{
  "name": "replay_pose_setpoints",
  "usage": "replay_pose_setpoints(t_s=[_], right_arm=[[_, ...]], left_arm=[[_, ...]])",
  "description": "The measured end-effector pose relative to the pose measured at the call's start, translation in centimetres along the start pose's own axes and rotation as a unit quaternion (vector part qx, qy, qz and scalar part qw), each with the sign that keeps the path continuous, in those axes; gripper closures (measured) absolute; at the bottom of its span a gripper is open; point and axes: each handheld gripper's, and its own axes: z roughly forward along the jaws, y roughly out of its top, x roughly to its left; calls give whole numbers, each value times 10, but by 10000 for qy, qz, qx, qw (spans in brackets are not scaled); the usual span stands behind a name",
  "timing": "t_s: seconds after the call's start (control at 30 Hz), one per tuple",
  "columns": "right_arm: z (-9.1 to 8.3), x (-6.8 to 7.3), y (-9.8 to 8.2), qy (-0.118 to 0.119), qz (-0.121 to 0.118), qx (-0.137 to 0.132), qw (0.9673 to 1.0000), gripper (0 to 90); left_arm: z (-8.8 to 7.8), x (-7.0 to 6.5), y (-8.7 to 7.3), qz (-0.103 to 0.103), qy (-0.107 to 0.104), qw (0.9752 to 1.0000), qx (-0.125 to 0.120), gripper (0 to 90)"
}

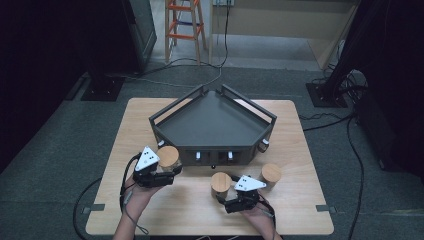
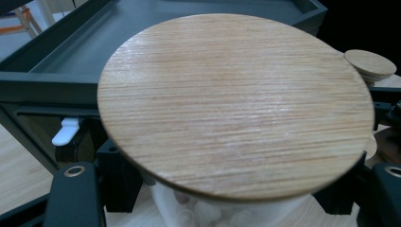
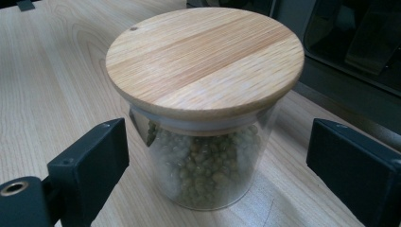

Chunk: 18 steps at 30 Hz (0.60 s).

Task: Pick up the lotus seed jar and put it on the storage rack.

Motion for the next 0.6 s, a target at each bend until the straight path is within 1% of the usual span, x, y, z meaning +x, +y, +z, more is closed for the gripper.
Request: replay_pose_setpoints(t_s=[0.27, 0.43, 0.6], right_arm=[[0, 0, 0, -5, -2, 7, 10000, 64], [0, 0, 0, -6, 2, 12, 10000, 64], [0, 2, 0, -30, -51, 12, 10000, 65]], left_arm=[[3, 1, 10, 84, 12, 10000, 49, 255], [3, 5, 15, 75, 20, 10000, 37, 255], [3, 8, 18, 42, 36, 10000, 25, 255]])
